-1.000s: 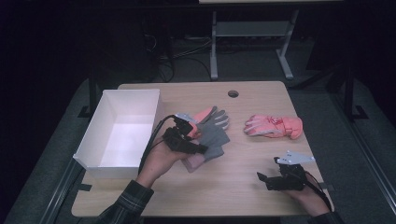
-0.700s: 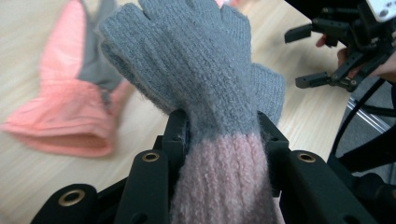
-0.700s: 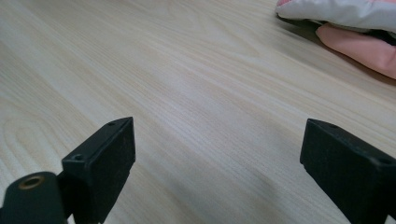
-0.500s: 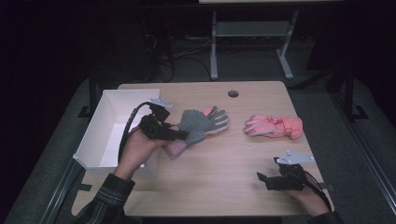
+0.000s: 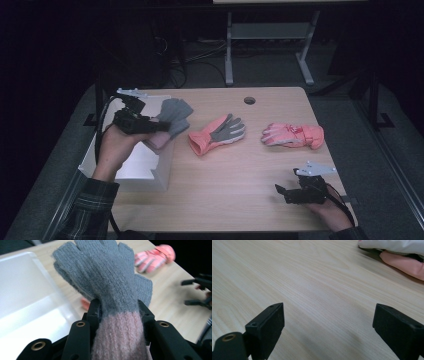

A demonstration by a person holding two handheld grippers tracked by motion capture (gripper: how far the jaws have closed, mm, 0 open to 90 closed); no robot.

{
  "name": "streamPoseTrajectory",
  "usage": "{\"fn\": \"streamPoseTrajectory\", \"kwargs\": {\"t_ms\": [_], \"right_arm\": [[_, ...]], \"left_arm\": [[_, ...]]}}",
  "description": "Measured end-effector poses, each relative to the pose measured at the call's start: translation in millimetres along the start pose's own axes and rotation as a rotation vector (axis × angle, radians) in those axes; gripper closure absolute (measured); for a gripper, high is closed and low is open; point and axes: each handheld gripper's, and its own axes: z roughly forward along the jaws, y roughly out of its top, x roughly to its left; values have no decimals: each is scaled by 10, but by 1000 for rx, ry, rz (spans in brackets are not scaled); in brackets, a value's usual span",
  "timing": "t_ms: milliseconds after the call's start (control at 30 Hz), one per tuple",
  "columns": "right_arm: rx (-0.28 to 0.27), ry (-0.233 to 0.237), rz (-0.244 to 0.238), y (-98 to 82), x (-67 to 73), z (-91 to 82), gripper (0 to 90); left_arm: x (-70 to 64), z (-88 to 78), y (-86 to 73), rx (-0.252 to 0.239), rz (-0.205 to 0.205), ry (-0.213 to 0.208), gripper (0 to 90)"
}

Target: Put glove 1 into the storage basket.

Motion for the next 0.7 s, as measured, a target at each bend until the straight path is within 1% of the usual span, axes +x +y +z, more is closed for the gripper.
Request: {"fn": "streamPoseTrajectory", "kwargs": {"t_ms": [133, 233, 333, 433, 467, 567, 700], "right_arm": [[4, -2, 0, -1, 6, 3, 100], [4, -3, 5, -4, -1, 3, 100], [4, -5, 5, -5, -15, 9, 100], [5, -1, 5, 0, -4, 8, 100], [9, -1, 0, 0, 1, 11, 100], [9, -3, -2, -3, 7, 12, 100], [9, -5, 9, -10, -10, 11, 100]], "left_arm": [[182, -72, -65, -5, -35, 41, 635], [316, -94, -127, -8, -71, 72, 635], [443, -96, -199, -9, -91, 109, 635], [567, -62, -280, 4, -118, 152, 635], [617, -40, -318, 4, -133, 162, 635], [723, 29, -402, 25, -153, 191, 634], [882, 124, -524, 52, -187, 229, 633]]}}
